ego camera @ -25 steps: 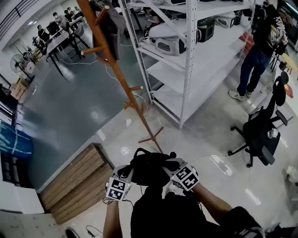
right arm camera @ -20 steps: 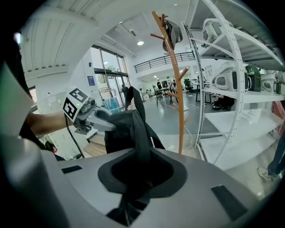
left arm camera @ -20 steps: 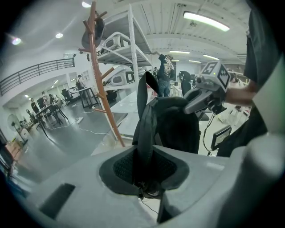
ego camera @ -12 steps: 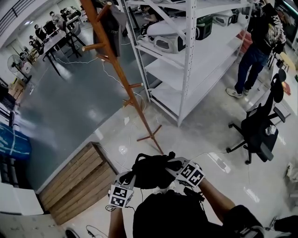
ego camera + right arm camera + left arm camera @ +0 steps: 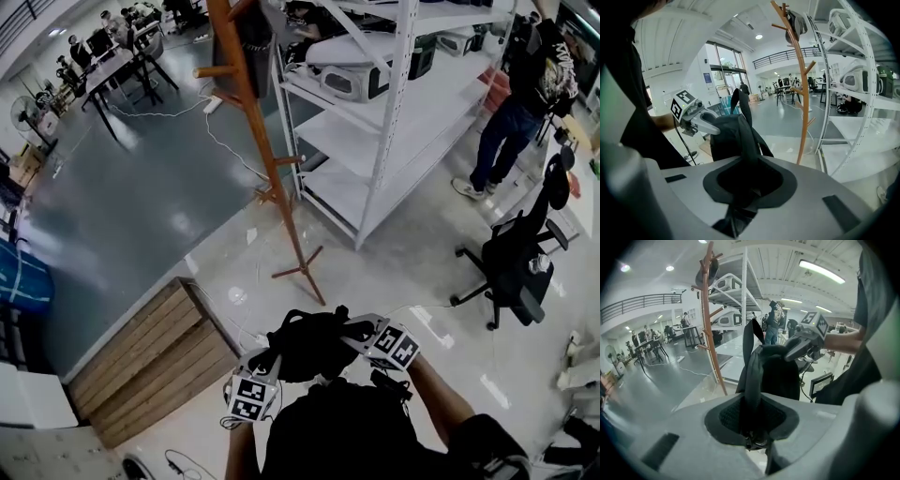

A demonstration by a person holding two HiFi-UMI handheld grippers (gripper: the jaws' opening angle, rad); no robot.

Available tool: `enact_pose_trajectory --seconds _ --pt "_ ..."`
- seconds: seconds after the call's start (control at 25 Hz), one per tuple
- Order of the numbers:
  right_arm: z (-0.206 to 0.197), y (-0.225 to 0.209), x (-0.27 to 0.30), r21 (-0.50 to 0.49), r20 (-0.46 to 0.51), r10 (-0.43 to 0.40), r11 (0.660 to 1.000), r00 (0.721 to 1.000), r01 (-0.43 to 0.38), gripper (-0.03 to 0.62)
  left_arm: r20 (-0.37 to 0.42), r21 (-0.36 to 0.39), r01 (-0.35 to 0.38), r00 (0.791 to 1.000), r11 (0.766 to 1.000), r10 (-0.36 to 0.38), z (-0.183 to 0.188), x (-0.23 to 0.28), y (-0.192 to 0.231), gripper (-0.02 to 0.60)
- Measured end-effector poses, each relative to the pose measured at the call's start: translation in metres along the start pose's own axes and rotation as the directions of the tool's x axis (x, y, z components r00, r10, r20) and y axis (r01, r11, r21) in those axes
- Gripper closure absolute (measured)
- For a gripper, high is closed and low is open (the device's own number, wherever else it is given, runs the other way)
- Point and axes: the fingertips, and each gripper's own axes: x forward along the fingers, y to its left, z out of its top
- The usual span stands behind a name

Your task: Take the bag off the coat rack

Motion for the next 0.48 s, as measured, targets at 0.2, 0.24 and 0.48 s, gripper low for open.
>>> enact_pose_trajectory --seconds 0.2,0.24,0.48 --pt "-0.003 0.012 0.009 0.007 -0.003 -0.003 1.000 1.000 0.003 0.530 -0.002 -0.005 0.013 1.000 1.000 -0.013 -0.014 -0.007 0.001 0.503" --pt "-0.004 0.014 0.010 0.009 -0.005 -0.002 1.000 1.000 0.003 0.530 -0.002 -0.008 0.014 1.000 1.000 -0.014 -0.016 -0.008 0.001 0.503" --pt "-0.011 0.020 0.017 0.022 -0.024 -0.010 1.000 1.000 0.011 0.530 -0.012 -0.013 0.017 1.000 1.000 -0.018 -0.024 -0.008 0.001 0.503"
